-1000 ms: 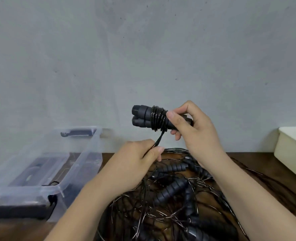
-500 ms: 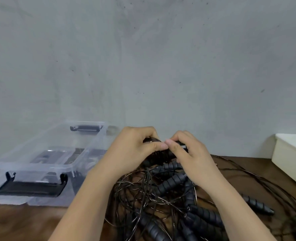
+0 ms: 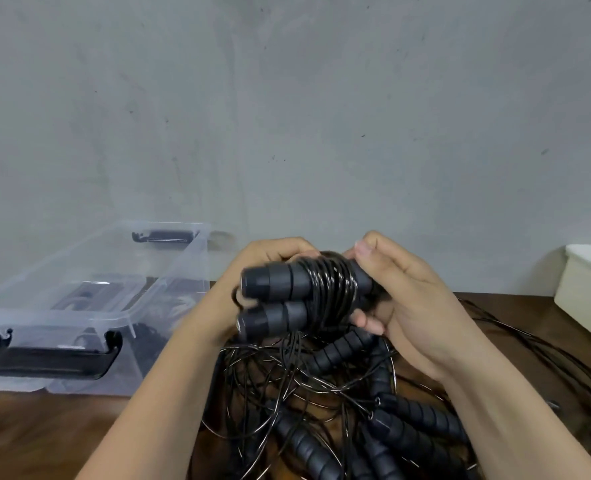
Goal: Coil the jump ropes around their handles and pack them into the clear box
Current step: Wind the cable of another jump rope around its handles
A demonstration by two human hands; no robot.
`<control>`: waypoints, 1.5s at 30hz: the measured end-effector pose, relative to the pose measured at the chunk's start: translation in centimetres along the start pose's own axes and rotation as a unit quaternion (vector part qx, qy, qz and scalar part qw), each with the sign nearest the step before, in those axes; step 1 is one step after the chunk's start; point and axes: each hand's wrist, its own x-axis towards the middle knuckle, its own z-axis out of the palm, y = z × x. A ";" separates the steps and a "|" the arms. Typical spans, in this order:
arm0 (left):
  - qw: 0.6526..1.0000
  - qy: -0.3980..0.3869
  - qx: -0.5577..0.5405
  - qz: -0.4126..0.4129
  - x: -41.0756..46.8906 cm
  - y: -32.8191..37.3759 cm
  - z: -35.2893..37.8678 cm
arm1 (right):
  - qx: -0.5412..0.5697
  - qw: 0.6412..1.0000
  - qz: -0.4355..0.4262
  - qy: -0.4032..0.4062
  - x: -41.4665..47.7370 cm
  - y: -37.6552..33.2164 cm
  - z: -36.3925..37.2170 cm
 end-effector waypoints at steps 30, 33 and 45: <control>0.922 0.069 0.341 0.173 -2.4 2.7 5.7 | -0.415 0.889 -0.109 0.159 0.8 2.4 -1.5; 0.922 0.075 0.318 0.208 -1.8 2.6 5.0 | -0.447 0.882 -0.083 0.122 0.9 2.3 -1.9; 0.990 -0.052 0.038 0.128 -0.5 1.1 1.4 | -0.288 0.956 0.018 -0.047 0.0 2.1 -1.6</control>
